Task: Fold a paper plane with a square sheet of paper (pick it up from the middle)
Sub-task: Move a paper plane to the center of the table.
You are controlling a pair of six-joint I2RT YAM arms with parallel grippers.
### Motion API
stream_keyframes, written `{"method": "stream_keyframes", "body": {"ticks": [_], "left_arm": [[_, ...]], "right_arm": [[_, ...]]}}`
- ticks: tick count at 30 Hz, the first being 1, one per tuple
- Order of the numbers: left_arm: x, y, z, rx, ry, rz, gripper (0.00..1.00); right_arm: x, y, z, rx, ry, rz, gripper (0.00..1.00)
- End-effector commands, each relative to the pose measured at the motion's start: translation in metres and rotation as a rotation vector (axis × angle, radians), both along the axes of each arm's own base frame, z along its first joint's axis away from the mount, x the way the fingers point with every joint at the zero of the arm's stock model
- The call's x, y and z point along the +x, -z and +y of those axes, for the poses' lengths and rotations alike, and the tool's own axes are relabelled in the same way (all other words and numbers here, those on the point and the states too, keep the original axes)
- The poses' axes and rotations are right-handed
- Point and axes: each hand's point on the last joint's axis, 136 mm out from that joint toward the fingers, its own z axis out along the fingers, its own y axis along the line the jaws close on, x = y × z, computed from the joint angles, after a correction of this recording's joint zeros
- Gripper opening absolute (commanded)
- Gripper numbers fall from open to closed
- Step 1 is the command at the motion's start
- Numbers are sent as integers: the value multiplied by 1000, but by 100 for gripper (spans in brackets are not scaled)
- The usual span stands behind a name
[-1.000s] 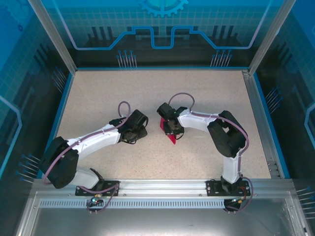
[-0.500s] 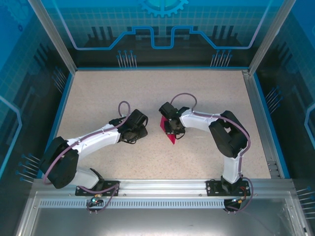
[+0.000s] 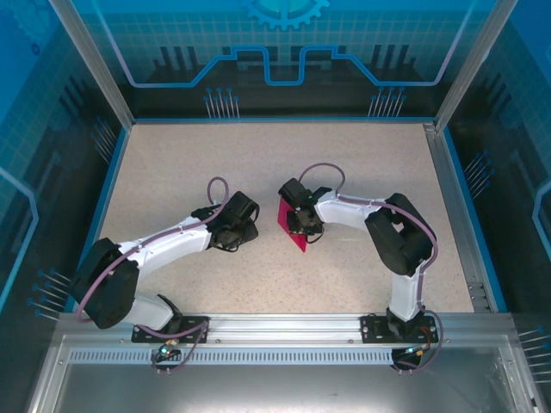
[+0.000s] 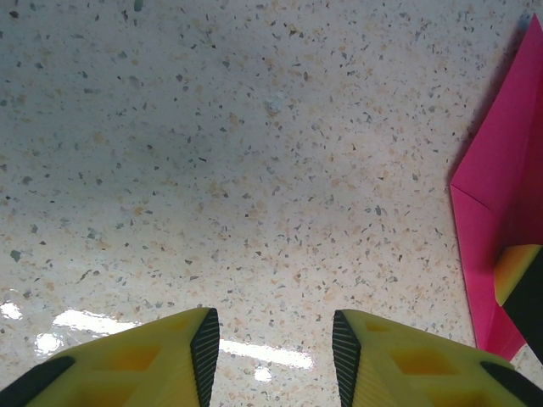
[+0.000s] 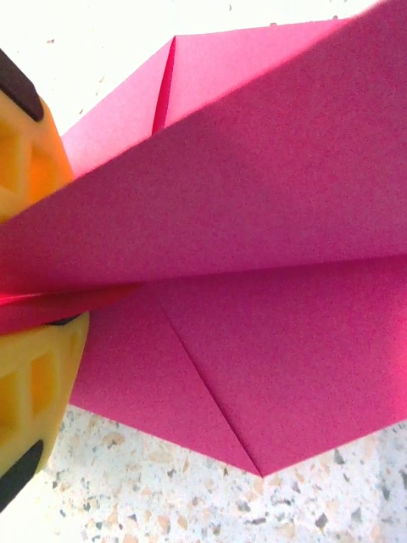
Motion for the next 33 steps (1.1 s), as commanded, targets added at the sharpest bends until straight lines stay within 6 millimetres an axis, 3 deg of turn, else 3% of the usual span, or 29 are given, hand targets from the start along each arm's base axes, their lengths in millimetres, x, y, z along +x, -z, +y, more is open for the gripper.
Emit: {"method": "stream_keyframes", "body": {"ticks": [1, 9, 16, 22, 28, 33], "left_arm": [[1, 1, 1, 4, 8, 8, 44], [4, -5, 0, 1, 14, -11, 44], [3, -7, 4, 12, 11, -17, 45], [4, -8, 2, 9, 17, -23, 46], [7, -14, 7, 29, 27, -52, 48], [8, -23, 24, 68, 11, -99, 55]], "right_arm": [[-24, 42, -12, -60, 10, 104, 28], [1, -23, -4, -40, -33, -32, 37], [3, -66, -2, 23, -57, -124, 48], [3, -95, -13, 27, -51, -208, 52], [7, -122, -49, -62, 5, -334, 57], [9, -144, -110, -160, 125, -433, 64]]}}
